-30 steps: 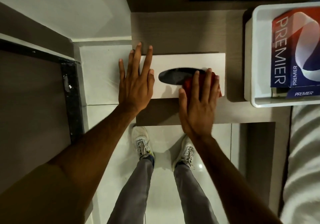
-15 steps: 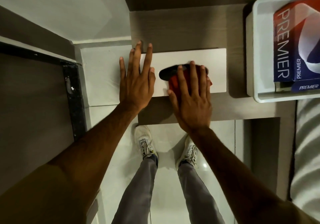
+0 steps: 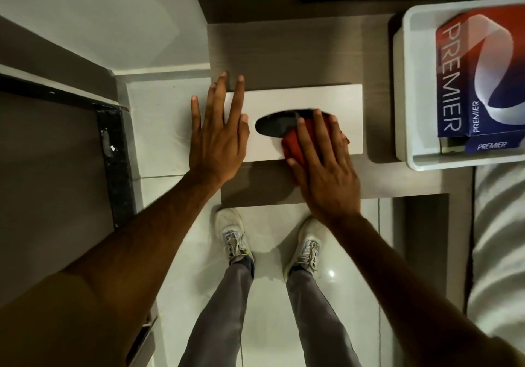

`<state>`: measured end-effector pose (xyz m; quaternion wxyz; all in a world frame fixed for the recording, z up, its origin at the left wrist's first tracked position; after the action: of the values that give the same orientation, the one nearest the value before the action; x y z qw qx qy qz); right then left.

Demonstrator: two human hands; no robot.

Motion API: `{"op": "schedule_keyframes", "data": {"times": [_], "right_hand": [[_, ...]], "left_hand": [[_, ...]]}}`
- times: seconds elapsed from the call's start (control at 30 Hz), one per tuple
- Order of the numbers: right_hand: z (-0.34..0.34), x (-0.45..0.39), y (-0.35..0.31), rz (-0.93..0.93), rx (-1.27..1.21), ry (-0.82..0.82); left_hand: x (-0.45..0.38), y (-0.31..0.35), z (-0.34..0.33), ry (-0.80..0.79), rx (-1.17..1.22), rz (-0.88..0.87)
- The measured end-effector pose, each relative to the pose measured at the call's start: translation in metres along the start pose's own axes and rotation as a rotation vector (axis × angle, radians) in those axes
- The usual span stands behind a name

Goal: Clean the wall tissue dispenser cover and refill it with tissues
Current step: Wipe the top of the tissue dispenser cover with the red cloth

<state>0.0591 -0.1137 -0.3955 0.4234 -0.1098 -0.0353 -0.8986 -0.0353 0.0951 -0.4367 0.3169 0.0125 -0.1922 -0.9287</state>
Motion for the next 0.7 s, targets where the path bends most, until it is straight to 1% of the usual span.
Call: {"op": "schedule_keyframes", "data": {"times": [0.03, 0.07, 0.17, 0.27, 0.33, 0.37, 0.43, 0.47, 0.5, 0.53, 0.6, 0.63, 0.67, 0.7], "right_hand": [[0.002, 0.003, 0.010, 0.023, 0.001, -0.002], [0.004, 0.005, 0.019, 0.008, -0.015, -0.004], [0.011, -0.004, 0.027, -0.180, -0.125, 0.016], [0.016, -0.039, 0.013, -0.368, -0.129, 0.041], [0.017, -0.064, -0.006, -0.414, -0.138, 0.027], [0.017, -0.071, -0.014, -0.381, -0.139, 0.020], [0.017, -0.073, -0.020, -0.205, -0.112, 0.013], [0.017, -0.070, -0.013, -0.114, -0.115, 0.019], [0.018, -0.068, -0.003, -0.072, -0.144, 0.039], [0.020, -0.067, 0.009, -0.099, -0.204, 0.063], [0.022, -0.072, 0.025, -0.289, -0.336, 0.090], [0.022, -0.076, 0.025, -0.381, -0.342, 0.082], [0.022, -0.081, 0.019, -0.433, -0.291, 0.073], [0.023, -0.084, 0.008, -0.438, -0.222, 0.063]], "left_hand": [[0.000, 0.001, 0.001, -0.005, -0.002, 0.002], [0.000, 0.001, 0.002, -0.011, -0.005, 0.006], [0.000, 0.002, 0.004, -0.020, -0.012, 0.010], [0.000, 0.003, 0.003, -0.020, -0.009, 0.005], [0.000, 0.002, 0.003, -0.020, 0.006, 0.004], [-0.001, 0.001, 0.003, -0.020, 0.014, 0.007], [-0.001, 0.001, 0.005, -0.031, 0.028, 0.013], [0.000, 0.003, 0.006, -0.041, 0.027, 0.013], [0.000, 0.004, 0.007, -0.047, 0.017, 0.014], [0.000, 0.005, 0.009, -0.053, 0.006, 0.018], [-0.001, 0.006, 0.010, -0.066, 0.002, 0.031], [-0.001, 0.006, 0.010, -0.072, 0.006, 0.035], [0.000, 0.006, 0.010, -0.076, 0.011, 0.038], [0.000, 0.006, 0.010, -0.081, 0.020, 0.042]]}}
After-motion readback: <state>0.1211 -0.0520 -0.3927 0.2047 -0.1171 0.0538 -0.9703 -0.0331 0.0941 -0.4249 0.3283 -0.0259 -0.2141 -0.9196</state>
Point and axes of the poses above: each hand's wrist, its own x-axis away from the middle knuckle, its own z-axis out of the back of the hand, y = z × x, the point moved 1 cm from there along -x, towards the middle knuckle, and after that the axes turned 12 degrees about x, right-handed, at the moved point
